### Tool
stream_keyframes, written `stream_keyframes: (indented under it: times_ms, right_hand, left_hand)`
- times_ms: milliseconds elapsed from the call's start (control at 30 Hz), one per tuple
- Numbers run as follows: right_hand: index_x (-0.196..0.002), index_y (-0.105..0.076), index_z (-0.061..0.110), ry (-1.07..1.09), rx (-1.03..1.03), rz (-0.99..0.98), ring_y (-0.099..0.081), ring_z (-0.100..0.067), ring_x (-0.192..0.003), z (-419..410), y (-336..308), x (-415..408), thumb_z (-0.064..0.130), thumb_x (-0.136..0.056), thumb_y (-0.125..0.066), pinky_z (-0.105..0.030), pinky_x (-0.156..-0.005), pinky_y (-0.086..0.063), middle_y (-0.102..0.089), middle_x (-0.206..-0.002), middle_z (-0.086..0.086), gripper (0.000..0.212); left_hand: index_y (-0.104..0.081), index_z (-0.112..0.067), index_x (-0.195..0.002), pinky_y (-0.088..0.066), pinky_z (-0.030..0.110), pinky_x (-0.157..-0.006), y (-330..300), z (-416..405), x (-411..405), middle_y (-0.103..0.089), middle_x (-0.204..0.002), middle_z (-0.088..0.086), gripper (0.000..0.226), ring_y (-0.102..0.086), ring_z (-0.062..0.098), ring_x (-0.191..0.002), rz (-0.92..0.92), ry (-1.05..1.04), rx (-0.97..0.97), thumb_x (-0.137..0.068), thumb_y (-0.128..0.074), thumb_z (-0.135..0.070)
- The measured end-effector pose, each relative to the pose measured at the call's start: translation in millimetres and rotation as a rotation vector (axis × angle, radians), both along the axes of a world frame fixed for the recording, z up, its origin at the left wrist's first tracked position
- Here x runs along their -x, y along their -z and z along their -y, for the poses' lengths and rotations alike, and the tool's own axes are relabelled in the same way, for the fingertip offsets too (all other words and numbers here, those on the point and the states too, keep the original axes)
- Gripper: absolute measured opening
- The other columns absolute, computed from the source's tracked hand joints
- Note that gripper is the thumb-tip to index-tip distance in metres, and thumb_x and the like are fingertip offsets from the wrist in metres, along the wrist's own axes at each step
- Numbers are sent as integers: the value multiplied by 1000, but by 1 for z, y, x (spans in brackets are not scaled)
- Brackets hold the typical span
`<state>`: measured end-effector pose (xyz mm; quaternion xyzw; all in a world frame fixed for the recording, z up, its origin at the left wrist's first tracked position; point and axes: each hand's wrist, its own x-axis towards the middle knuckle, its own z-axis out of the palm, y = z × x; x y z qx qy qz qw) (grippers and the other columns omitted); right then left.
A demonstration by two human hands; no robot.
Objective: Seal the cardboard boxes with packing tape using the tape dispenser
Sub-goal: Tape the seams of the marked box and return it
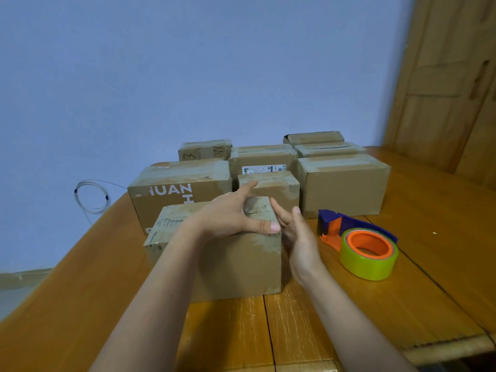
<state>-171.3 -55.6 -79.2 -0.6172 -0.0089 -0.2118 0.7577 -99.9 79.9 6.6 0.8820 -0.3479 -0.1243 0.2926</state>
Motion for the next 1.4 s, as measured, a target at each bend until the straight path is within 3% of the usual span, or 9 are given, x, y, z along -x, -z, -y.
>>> stream_keyframes:
  times_ms: [167, 267, 433, 567, 733, 933, 1033, 1133, 1400]
  right_hand:
    - [-133, -50, 33, -23, 74, 12, -51, 3, -117, 2, 3, 2, 55, -86, -23, -8, -88, -44, -57, -124, 15, 59]
    - [-136, -50, 30, 2, 101, 36, -48, 2, -122, 0, 7, 2, 60, -91, -25, -12, -95, -41, -55, -131, 13, 60]
    - [-131, -54, 24, 93, 93, 110, -52, 10, -115, -3, 8, 2, 46, -98, -26, -4, -88, -41, -59, -128, 11, 49]
    - [-127, -58, 19, 127, 80, 188, -57, -7, -119, -3, 10, 5, 38, -94, -26, -22, -98, -46, -64, -125, 2, 49]
    - [-116, -63, 21, 173, 114, 205, -63, -9, -109, -1, 7, 6, 39, -91, -33, -17, -83, -49, -70, -110, 10, 43]
    - [-105, -69, 20, 284, 113, 324, -63, -20, -106, -2, 4, 13, 45, -89, -40, -33, -83, -53, -69, -107, -2, 42]
    - [-107, -66, 13, 273, 125, 337, -62, -14, -109, -14, 7, 22, 45, -87, -53, -27, -85, -51, -68, -110, 2, 40]
    - [-105, -65, 11, 250, 18, 298, -65, -8, -101, -18, 8, 27, 24, -83, -61, -18, -78, -51, -70, -105, 7, 26]
    - [-89, -69, 13, 289, 92, 311, -65, -13, -97, -11, 12, 31, 15, -80, -67, -20, -80, -50, -71, -96, 1, 10]
  left_hand:
    - [-8, -37, -152, -27, 40, -115, 0, -1, 0, -34, -153, -3, 123, -33, 19, -139, -1, -4, 6, -54, -74, -71]
    - [-8, -37, -152, -27, 37, -114, 0, -1, 0, -35, -152, -5, 129, -33, 18, -139, 7, -1, 0, -48, -72, -76]
    - [-7, -36, -153, -27, 38, -115, 0, -1, 1, -36, -152, -6, 124, -31, 18, -140, 24, 3, -1, -56, -75, -73]
    - [-8, -38, -152, -28, 39, -114, 0, -1, 4, -36, -151, -5, 134, -32, 18, -139, 40, 0, -12, -39, -63, -83]
    - [-9, -36, -153, -28, 36, -114, 0, -1, 3, -37, -151, -2, 126, -34, 20, -139, 28, 6, 10, -53, -75, -74]
    - [-10, -35, -152, -28, 33, -112, -3, -1, 5, -37, -151, -1, 122, -35, 19, -138, 15, 15, 10, -54, -73, -70]
    - [-12, -36, -152, -28, 31, -111, -2, -2, 5, -38, -149, -3, 125, -37, 17, -136, 18, 6, 5, -47, -69, -74]
    - [-13, -37, -152, -29, 32, -112, -2, -2, 4, -39, -149, -3, 131, -38, 17, -136, 10, 8, 7, -39, -65, -79]
    - [-13, -39, -151, -29, 28, -109, -3, -2, 3, -37, -150, -6, 132, -35, 15, -137, 19, 10, -6, -36, -61, -81]
